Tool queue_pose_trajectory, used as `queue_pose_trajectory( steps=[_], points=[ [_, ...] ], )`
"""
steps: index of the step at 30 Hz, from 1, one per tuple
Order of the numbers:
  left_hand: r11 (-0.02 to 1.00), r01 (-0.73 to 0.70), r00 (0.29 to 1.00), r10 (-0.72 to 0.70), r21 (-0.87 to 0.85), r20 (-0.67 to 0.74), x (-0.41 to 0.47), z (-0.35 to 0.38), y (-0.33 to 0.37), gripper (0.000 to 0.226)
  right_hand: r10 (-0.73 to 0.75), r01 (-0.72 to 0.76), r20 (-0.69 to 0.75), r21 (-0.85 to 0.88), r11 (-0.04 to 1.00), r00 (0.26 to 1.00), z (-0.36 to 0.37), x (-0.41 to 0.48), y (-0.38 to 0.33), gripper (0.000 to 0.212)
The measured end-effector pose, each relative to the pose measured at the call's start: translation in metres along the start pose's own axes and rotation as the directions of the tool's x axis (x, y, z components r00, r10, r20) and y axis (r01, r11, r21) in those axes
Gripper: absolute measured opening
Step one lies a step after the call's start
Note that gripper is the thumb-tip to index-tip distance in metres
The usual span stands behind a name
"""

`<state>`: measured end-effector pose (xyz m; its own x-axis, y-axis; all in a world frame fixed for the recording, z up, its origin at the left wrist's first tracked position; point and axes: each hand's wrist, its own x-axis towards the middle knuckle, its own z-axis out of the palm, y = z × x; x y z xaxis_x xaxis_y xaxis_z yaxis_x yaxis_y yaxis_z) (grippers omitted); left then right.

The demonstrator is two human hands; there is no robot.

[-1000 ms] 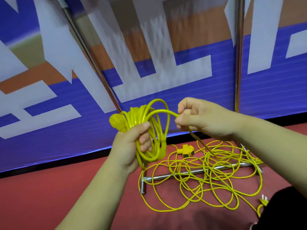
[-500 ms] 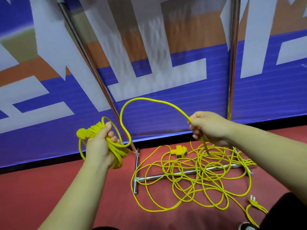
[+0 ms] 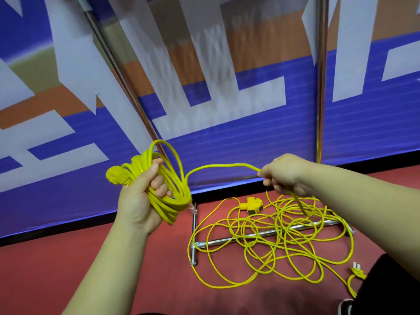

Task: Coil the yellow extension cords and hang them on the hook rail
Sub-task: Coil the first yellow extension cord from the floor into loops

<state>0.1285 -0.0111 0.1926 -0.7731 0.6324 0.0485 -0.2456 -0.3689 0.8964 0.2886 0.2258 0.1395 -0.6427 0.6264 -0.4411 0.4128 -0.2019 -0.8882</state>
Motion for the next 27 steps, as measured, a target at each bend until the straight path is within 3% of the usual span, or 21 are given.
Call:
queue_pose_trajectory(
  steps=[4,6,11,14,18,23,27],
  points=[
    [0.992,0.071,0.975,-0.090,0.100,0.202,-0.013,0.004,-0.007,0.022,-0.019,0.030,-0.046,0.259,0.965,0.999,0.013,0.000,-0.019,0.013],
    [0.982,0.115,0.963,-0.148,0.152,0.227,-0.018,0.003,-0.014,0.029,-0.056,0.063,-0.034,0.276,0.959,0.998,0.019,-0.003,-0.028,0.012],
    [0.942,0.193,0.949,-0.250,0.275,0.193,-0.030,0.005,-0.030,0.034,-0.219,0.218,-0.041,-0.025,0.976,0.975,0.028,-0.011,-0.043,0.012],
    [0.917,0.244,0.938,-0.306,0.315,0.165,-0.034,0.002,-0.037,0.038,-0.296,0.295,-0.081,-0.030,0.955,0.952,0.030,-0.013,-0.049,0.006],
    [0.900,0.302,0.914,-0.367,0.313,0.172,-0.035,-0.005,-0.041,0.049,-0.398,0.397,-0.001,-0.071,0.915,0.917,0.036,-0.021,-0.048,0.014],
    [0.893,0.372,0.904,-0.411,0.253,0.120,-0.033,-0.001,-0.041,0.071,-0.514,0.501,0.012,-0.250,0.829,0.858,0.045,-0.035,-0.052,0.015],
    [0.901,0.379,0.913,-0.401,0.213,0.074,-0.029,0.000,-0.042,0.081,-0.570,0.551,0.028,-0.297,0.780,0.821,0.053,-0.047,-0.056,0.023]
  ],
)
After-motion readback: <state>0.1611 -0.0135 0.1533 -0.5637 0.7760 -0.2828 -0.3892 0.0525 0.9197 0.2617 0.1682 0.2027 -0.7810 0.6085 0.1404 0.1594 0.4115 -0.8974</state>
